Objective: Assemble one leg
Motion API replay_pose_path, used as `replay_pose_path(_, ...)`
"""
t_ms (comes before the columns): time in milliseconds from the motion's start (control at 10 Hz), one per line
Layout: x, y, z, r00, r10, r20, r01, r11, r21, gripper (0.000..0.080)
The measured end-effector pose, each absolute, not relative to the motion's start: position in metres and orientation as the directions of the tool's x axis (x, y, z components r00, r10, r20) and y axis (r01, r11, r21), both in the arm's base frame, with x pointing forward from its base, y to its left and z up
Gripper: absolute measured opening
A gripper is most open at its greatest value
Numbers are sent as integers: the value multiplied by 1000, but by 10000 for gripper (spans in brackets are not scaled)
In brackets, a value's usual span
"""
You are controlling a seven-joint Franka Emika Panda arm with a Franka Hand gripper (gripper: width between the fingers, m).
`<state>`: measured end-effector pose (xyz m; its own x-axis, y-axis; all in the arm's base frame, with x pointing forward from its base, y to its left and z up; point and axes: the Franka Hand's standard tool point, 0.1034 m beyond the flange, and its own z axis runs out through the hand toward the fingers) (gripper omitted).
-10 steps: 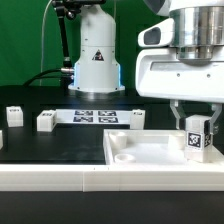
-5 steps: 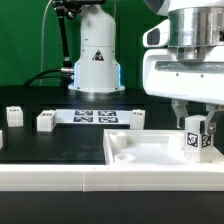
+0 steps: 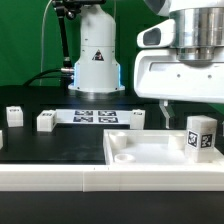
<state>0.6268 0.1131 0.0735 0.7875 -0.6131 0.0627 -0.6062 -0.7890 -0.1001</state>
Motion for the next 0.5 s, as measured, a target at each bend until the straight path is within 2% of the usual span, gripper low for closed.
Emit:
replay_pose_path(200,626,118,73,888,-453,78,-446,-890,-90,647)
replay_pose_path(500,625,120,73,967,-237,95,-231,-970,-71,648)
